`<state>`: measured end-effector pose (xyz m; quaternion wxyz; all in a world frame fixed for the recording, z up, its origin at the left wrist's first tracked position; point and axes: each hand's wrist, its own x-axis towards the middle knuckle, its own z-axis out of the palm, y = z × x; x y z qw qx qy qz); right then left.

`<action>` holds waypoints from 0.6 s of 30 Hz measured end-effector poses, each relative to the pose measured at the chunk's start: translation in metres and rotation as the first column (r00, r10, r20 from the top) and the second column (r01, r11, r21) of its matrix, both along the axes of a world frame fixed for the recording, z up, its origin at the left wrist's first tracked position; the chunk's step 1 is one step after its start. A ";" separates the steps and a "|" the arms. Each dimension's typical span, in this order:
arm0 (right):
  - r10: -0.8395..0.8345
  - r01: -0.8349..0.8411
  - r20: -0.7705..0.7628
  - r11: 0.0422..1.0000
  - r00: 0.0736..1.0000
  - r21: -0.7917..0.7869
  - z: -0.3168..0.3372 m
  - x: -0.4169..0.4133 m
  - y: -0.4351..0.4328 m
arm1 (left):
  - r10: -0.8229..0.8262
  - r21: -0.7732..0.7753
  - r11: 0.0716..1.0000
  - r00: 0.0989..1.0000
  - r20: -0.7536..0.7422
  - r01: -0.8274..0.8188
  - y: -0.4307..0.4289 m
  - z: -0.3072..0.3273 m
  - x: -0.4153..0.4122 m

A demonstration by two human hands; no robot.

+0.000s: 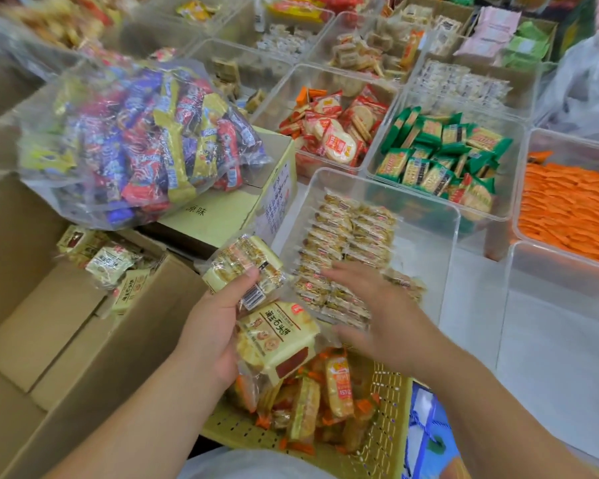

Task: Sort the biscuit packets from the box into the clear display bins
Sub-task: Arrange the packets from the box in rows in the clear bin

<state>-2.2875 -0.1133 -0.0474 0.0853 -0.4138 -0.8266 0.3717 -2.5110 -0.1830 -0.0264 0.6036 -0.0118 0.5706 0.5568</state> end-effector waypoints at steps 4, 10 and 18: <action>0.083 -0.077 -0.207 0.996 0.975 0.037 0.001 0.000 -0.032 | -0.110 -0.014 0.994 0.992 0.055 0.111 0.003 0.003 0.013; -0.016 0.038 -0.389 0.998 0.921 0.049 -0.004 0.009 -0.040 | -0.160 -0.012 0.987 0.987 0.031 0.160 0.004 -0.014 0.019; -0.384 0.440 -0.328 0.891 0.863 0.115 -0.001 0.063 0.014 | -0.189 0.037 0.978 0.943 -0.275 0.206 0.015 -0.040 0.016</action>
